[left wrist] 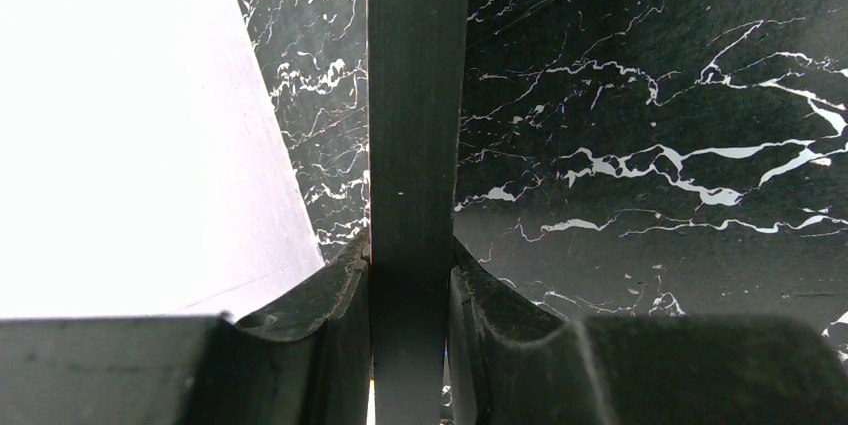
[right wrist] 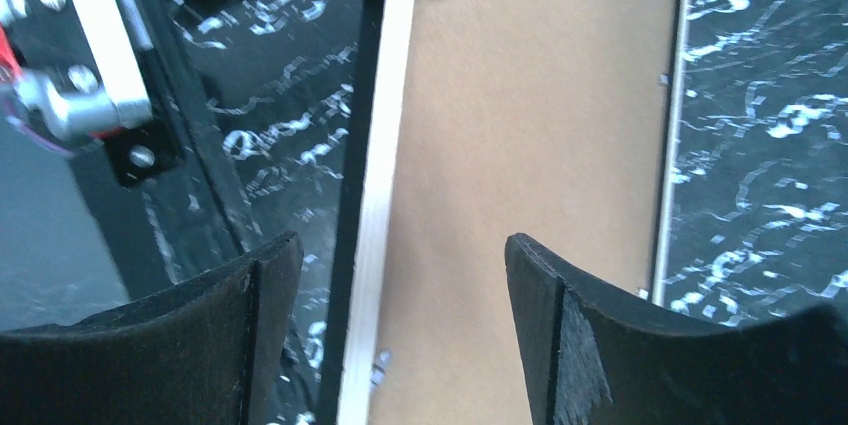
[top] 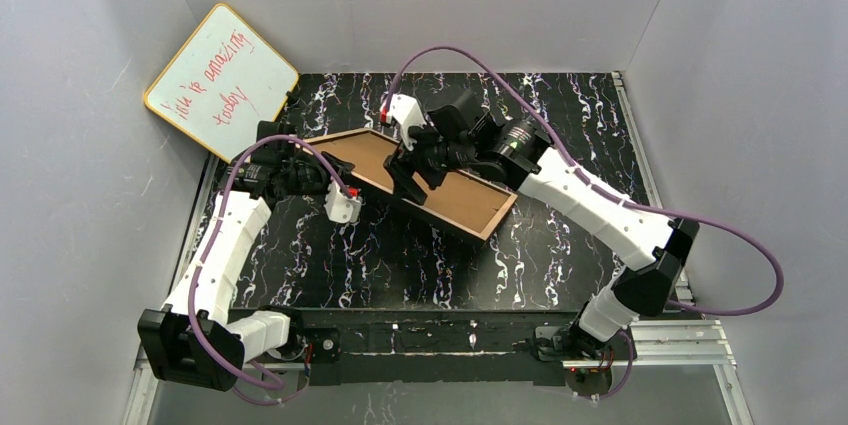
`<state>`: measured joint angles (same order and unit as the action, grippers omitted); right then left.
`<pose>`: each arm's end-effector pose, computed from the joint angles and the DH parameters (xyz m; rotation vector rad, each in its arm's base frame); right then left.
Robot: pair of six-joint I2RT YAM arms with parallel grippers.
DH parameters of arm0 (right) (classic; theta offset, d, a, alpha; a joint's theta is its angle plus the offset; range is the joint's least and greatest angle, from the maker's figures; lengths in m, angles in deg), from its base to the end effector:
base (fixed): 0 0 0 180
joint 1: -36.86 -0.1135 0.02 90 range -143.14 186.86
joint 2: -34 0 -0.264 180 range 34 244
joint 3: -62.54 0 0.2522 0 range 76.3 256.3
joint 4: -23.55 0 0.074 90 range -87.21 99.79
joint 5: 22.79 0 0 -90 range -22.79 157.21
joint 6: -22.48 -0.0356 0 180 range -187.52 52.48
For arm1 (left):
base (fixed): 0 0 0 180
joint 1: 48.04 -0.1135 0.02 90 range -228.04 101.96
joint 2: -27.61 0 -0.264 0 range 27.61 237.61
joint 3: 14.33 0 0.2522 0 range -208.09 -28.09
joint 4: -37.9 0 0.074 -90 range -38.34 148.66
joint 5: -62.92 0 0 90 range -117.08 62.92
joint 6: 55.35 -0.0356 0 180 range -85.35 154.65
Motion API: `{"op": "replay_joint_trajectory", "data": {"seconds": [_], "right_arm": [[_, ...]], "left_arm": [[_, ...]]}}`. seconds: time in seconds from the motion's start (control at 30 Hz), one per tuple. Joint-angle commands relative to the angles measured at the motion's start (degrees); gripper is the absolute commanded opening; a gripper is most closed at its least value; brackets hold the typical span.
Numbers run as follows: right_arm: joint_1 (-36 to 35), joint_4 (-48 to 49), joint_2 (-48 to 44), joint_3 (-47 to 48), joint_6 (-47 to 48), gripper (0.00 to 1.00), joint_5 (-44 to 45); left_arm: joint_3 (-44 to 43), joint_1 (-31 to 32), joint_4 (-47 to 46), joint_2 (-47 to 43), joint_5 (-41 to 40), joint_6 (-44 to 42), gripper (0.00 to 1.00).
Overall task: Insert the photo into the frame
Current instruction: Turn over the photo frame at the center of the board.
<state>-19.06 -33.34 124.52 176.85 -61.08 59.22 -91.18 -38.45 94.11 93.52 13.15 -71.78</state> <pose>0.1890 0.2883 0.4196 -1.2172 1.8497 0.6421 0.2240 -0.0612 0.3305 1.9703 0.8535 0.1374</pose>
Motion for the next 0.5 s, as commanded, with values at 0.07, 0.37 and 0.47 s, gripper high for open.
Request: {"op": "replay_joint_trajectory", "data": {"seconds": [0.07,0.37,0.47], "right_arm": [[-2.23,-4.95,-4.78,-4.52,10.97,0.81,6.39],[-6.29,-6.99,-2.78,-6.37,13.06,0.80,14.26],[-7.08,-6.44,-2.09,-7.60,13.16,0.78,17.48]], "left_arm": [[-3.31,-0.05,-0.27,-0.79,2.28,4.02,0.16],[-3.66,0.00,-0.26,-0.85,1.99,5.04,0.16],[-3.57,0.00,-0.27,-1.09,2.02,5.33,0.15]]}}
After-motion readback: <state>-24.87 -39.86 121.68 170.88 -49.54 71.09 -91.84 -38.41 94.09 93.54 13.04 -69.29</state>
